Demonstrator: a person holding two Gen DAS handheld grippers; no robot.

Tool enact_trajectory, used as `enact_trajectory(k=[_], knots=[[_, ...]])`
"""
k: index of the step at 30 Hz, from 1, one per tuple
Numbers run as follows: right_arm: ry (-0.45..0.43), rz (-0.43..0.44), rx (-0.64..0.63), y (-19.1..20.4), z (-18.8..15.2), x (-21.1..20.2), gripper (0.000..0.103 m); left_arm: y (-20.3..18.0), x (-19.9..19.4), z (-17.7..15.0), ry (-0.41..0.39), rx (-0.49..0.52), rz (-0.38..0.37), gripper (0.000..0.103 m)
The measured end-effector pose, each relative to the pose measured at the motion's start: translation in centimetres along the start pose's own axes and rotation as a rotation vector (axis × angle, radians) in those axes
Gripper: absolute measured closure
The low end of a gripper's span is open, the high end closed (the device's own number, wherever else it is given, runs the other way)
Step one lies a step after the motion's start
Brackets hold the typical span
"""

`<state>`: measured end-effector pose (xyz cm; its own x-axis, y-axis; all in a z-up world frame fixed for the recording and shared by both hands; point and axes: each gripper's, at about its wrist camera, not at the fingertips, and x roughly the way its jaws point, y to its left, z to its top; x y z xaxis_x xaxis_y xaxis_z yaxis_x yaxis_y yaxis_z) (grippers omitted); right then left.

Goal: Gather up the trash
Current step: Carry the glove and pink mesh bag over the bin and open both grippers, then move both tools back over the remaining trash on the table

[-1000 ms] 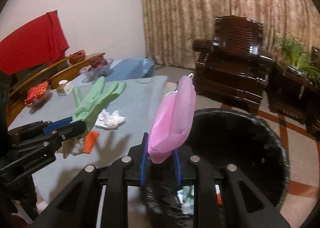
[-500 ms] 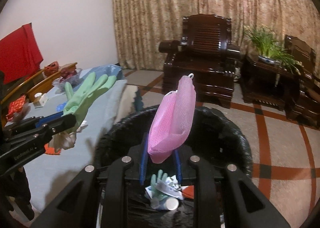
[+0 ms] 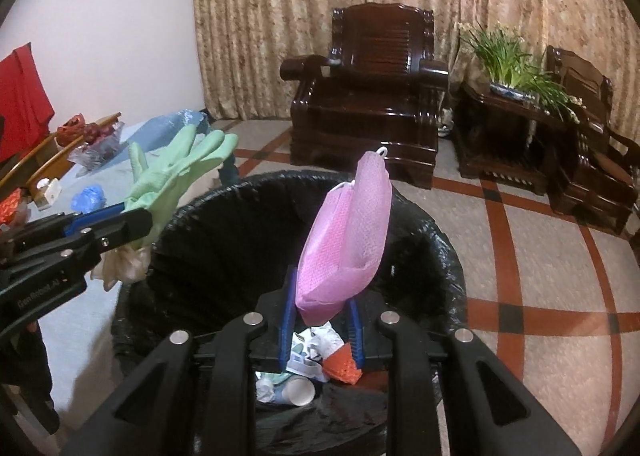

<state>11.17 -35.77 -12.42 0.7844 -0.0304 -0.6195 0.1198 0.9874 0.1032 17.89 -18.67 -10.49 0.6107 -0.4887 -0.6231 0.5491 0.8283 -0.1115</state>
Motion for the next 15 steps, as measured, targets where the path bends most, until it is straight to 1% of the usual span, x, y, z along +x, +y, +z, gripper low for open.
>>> enact_trajectory(k=[1,2,3,4,5,6,7,8,9,10,12,15], knots=[[0.005,-0.005,0.001,-0.2,0.0,0.3,0.077,0.0,0.3,0.0,0.006,-0.002,-0.001,0.077],[0.017,-0.009,0.004,-0.4,-0.1,0.7,0.073,0.0,0.6,0.1,0.01,-0.005,-0.004,0.072],[0.028,-0.012,0.008,-0.5,-0.2,1.0,0.068,0.1,0.8,0.2,0.015,-0.01,-0.013,0.066],[0.032,-0.019,0.011,-0.5,-0.3,1.1,0.06,0.2,0.9,0.3,0.016,-0.018,-0.026,0.061],[0.035,-0.027,0.016,-0.7,-0.5,1.2,0.054,0.4,0.7,0.4,0.012,-0.02,-0.03,0.05],[0.036,-0.032,0.02,-0.8,-0.6,1.2,0.044,0.5,0.5,0.5,0.001,-0.023,-0.027,0.041],[0.037,-0.037,0.027,-0.9,-0.8,1.1,0.036,0.8,0.2,0.5,-0.013,-0.025,-0.02,0.038],[0.035,-0.041,0.032,-1.0,-0.9,1.0,0.031,0.9,0.0,0.5,-0.02,-0.028,-0.015,0.033],[0.03,-0.048,0.038,-1.1,-1.0,0.8,0.022,1.3,-0.3,0.4,-0.025,-0.034,-0.008,0.029],[0.028,-0.051,0.043,-1.2,-1.0,0.8,0.015,1.5,-0.4,0.5,-0.027,-0.04,-0.003,0.028],[0.026,-0.042,0.067,-1.1,-1.2,0.4,0.008,2.4,-1.1,0.3,-0.034,-0.06,0.012,0.023],[0.022,-0.026,0.087,-0.9,-1.2,0.1,0.007,4.0,-2.6,0.0,-0.052,-0.082,0.049,0.017]])
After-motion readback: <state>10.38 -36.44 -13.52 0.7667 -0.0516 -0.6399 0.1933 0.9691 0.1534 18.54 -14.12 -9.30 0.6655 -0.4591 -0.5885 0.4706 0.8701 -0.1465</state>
